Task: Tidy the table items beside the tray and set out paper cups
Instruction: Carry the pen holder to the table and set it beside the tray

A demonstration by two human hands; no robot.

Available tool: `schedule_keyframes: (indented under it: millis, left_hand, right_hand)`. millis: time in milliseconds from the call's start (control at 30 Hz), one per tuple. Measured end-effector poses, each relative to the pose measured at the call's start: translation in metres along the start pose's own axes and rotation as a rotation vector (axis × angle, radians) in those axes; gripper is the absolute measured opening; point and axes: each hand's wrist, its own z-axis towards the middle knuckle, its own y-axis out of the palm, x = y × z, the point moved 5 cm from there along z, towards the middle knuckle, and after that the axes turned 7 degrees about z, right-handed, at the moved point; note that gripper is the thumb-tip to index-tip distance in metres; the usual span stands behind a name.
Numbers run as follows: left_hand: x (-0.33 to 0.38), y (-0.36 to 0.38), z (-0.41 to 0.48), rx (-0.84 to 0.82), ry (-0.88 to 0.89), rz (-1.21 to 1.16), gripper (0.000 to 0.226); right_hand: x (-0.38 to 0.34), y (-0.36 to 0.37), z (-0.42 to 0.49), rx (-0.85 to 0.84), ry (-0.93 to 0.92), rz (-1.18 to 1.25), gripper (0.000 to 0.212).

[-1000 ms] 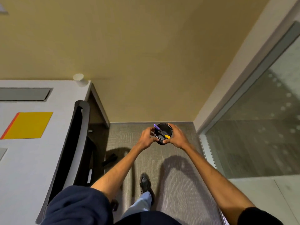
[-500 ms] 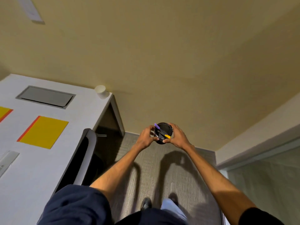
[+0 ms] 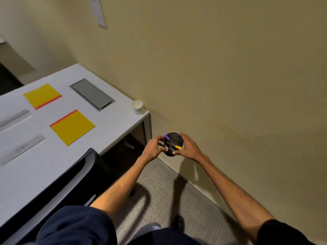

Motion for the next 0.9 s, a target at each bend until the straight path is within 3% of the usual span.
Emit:
schedule_keyframes:
  millis: [533, 700, 900]
  left_hand:
    - [-0.061, -0.124, 0.028, 0.386, -0.244, -0.061, 0.053]
    - [-0.095, -0.173, 0.053, 0.480, -0.262, -0.049, 0.049]
    - [-0.128, -0.226, 0.093, 0.504, -0.270, -0.078, 0.061]
  right_hand:
    - [-0.120, 0.039, 0.149, -0.285, -0.350, 0.048, 0.088]
    - [-0.156, 0.063, 0.205, -0.325, -0.353, 0.057, 0.089]
    - [-0.203, 0.076, 0.271, -0.341, -0.397, 0.040, 0.093]
